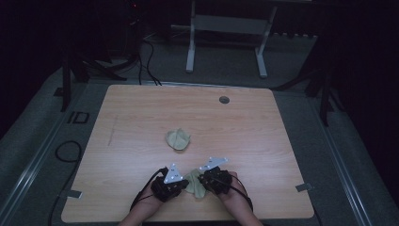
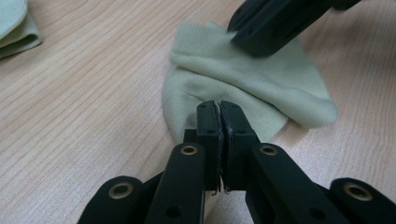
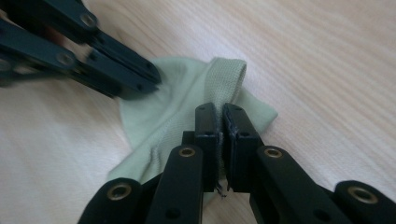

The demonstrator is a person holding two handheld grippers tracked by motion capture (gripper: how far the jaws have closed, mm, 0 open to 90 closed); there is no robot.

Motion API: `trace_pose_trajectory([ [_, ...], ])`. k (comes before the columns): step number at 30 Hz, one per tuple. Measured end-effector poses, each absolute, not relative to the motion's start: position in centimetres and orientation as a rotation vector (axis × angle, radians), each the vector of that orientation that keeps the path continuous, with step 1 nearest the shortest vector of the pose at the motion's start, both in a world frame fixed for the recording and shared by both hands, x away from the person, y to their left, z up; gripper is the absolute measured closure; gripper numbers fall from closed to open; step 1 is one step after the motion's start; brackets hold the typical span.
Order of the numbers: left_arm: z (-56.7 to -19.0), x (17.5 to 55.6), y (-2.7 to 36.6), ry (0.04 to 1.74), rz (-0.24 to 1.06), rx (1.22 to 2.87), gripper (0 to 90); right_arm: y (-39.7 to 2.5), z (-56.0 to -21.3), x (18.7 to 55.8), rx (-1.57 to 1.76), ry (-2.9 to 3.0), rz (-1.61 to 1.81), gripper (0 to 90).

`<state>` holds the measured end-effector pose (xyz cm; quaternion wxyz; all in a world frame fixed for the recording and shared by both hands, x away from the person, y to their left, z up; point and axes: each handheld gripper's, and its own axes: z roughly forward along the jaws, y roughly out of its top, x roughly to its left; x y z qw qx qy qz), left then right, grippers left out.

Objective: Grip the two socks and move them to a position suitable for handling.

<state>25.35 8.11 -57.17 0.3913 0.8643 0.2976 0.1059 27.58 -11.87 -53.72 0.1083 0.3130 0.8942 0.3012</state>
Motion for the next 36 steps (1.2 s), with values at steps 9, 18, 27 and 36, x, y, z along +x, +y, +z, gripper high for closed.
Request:
trace_pose_trajectory([
  [9, -57.2, 25.4, 8.1, 0.749, 0.266, 2.196, 86.9, -14.7, -50.0, 27.4, 0.975, 2.533, 1.011, 85.1],
  [18, -57.2, 25.7, 8.2, 0.74, 0.276, 2.199, 86.8, -18.6, -49.0, 27.6, 1.076, 2.477, 1.036, 84.7],
  [27, -57.1, 26.0, 8.5, 0.75, 0.271, 2.202, 86.7, -21.0, -51.9, 28.1, 1.176, 2.51, 0.915, 83.0],
  [36, -57.1, 25.9, 8.4, 0.736, 0.26, 2.201, 86.7, -21.8, -54.4, 28.8, 1.227, 2.559, 0.805, 76.8],
])
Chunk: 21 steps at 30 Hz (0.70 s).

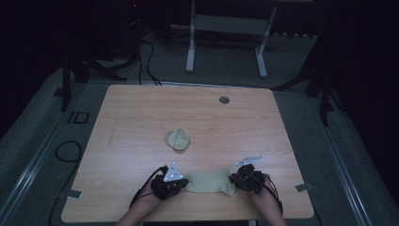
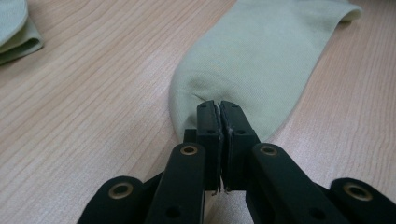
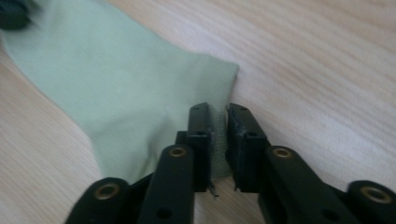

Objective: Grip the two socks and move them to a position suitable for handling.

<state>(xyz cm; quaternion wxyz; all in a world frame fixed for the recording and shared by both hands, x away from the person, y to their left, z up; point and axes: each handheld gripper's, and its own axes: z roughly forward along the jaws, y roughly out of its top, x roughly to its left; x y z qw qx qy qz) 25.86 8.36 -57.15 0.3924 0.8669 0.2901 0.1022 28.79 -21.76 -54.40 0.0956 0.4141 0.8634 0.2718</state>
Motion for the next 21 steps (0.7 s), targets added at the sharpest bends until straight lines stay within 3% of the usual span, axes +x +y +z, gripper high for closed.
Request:
trace_pose_trajectory([
  [6, -56.8, 26.3, 9.1, 0.77, 0.241, 2.173, 81.1, -22.4, -53.6, 28.9, 1.25, 2.503, 0.782, 74.5],
  [11, -55.6, 26.0, 9.2, 0.768, 0.22, 2.108, 82.4, -21.2, -52.6, 28.2, 1.181, 2.485, 0.907, 82.9],
  [21, -56.8, 26.2, 7.5, 0.763, 0.201, 2.169, 86.2, -19.4, -54.6, 28.5, 1.124, 2.541, 0.902, 84.3],
])
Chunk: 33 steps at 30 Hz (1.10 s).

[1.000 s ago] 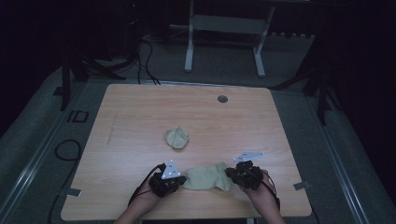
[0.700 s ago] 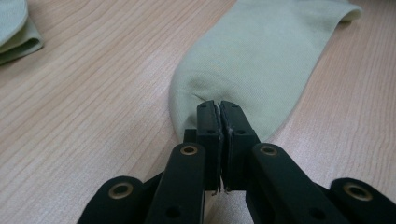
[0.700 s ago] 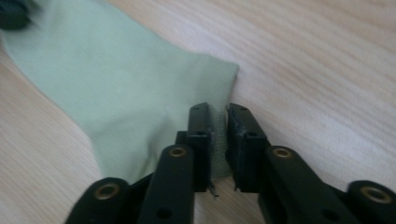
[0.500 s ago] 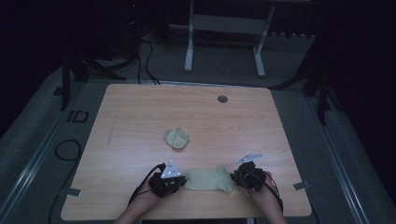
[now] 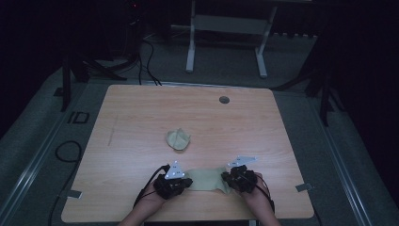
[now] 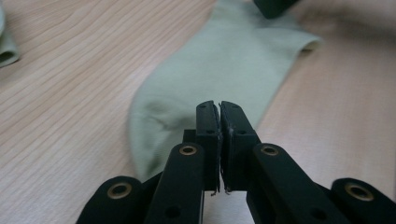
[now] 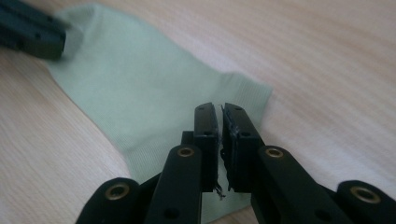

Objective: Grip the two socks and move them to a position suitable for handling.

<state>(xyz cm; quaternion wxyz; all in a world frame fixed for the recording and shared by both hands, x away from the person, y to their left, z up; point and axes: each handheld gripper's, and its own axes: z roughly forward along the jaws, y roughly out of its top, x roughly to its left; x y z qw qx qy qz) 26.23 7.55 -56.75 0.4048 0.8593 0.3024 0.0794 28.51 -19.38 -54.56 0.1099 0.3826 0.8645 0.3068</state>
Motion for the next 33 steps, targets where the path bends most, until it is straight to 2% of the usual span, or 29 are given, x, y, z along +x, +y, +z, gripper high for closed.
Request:
trace_pose_trajectory([
  [6, -57.0, 26.7, 8.0, 0.796, 0.245, 2.183, 87.2, -19.0, -55.1, 28.3, 1.13, 2.542, 0.868, 82.3],
  [10, -57.1, 27.0, 8.3, 0.826, 0.231, 2.16, 87.2, -18.7, -55.3, 27.6, 1.116, 2.517, 0.875, 82.3],
  [25, -57.2, 27.2, 8.2, 0.834, 0.228, 2.149, 87.2, -19.1, -55.3, 29.0, 1.136, 2.51, 0.883, 81.8],
  [30, -57.1, 27.1, 8.1, 0.815, 0.221, 2.156, 86.9, -19.1, -55.3, 28.8, 1.101, 2.525, 0.89, 75.8],
  [32, -56.9, 26.8, 8.0, 0.805, 0.215, 2.155, 83.0, -19.0, -55.1, 28.7, 1.095, 2.544, 0.896, 71.5],
  [33, -56.7, 26.7, 8.0, 0.802, 0.208, 2.153, 77.9, -19.0, -54.8, 28.6, 1.081, 2.544, 0.902, 69.7],
])
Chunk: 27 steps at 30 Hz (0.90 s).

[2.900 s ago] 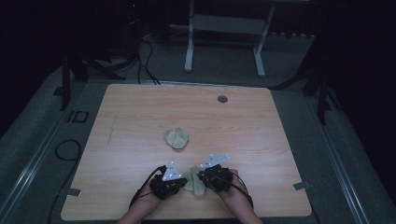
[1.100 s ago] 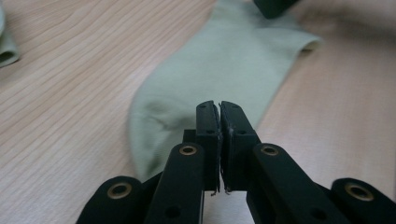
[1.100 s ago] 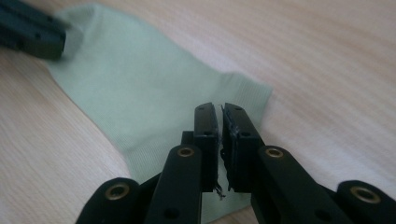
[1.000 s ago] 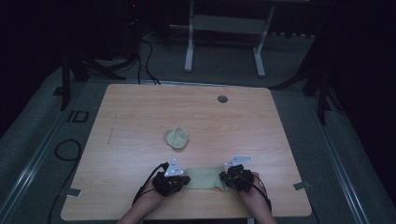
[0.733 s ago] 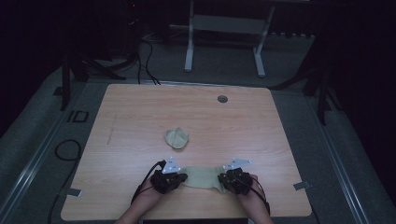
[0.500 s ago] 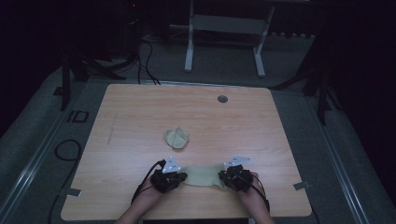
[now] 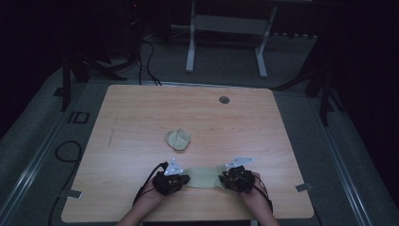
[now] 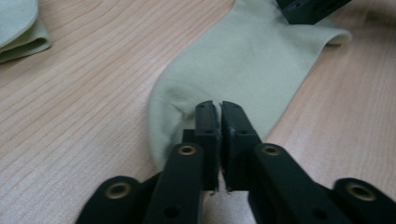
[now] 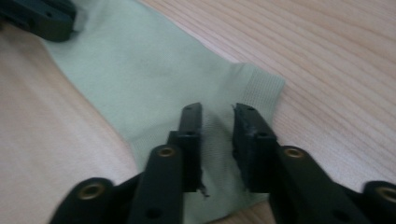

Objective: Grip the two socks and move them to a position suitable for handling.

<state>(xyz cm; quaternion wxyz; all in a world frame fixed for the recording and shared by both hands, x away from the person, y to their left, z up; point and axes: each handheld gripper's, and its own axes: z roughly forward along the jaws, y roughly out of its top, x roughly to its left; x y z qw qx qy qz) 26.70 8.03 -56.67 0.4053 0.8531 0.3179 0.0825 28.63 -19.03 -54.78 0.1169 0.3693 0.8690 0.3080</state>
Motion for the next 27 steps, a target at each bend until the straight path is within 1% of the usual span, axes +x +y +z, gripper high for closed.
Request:
trace_pose_trajectory([
  [1, -56.7, 26.7, 8.0, 0.802, 0.208, 2.153, 74.0, -19.0, -54.8, 28.6, 1.081, 2.544, 0.902, 69.7],
  [2, -56.1, 26.2, 8.1, 0.788, 0.227, 2.155, 65.9, -19.1, -54.1, 28.5, 1.065, 2.543, 0.952, 63.4],
  [3, -55.8, 26.0, 8.1, 0.781, 0.241, 2.155, 62.2, -19.1, -53.8, 28.5, 1.052, 2.544, 0.969, 61.5],
  [4, -55.6, 25.9, 8.3, 0.782, 0.246, 2.146, 59.6, -19.1, -53.4, 28.6, 1.047, 2.539, 0.979, 58.3],
  [5, -55.6, 25.7, 8.4, 0.795, 0.244, 2.129, 58.9, -19.0, -53.1, 28.6, 1.039, 2.537, 0.982, 57.7],
  [6, -55.5, 25.7, 8.6, 0.798, 0.245, 2.123, 56.1, -18.9, -52.8, 28.8, 1.033, 2.533, 0.986, 56.4],
  [8, -55.5, 25.6, 8.9, 0.799, 0.252, 2.12, 55.8, -18.8, -52.4, 29.0, 1.029, 2.53, 0.99, 55.3],
  [9, -55.6, 25.4, 9.3, 0.818, 0.253, 2.11, 49.9, -18.3, -51.7, 29.6, 1.033, 2.524, 1.003, 52.5],
  [12, -55.7, 25.0, 9.9, 0.84, 0.28, 2.097, 46.8, -17.4, -51.0, 30.5, 1.032, 2.52, 1.013, 51.9],
  [19, -55.5, 23.7, 10.6, 0.792, 0.29, 2.087, 46.8, -14.7, -49.7, 32.7, 1.019, 2.523, 1.044, 51.2],
  [27, -56.1, 23.3, 11.5, 0.804, 0.275, 2.079, 46.9, -10.9, -48.7, 35.3, 0.972, 2.538, 1.021, 51.2],
])
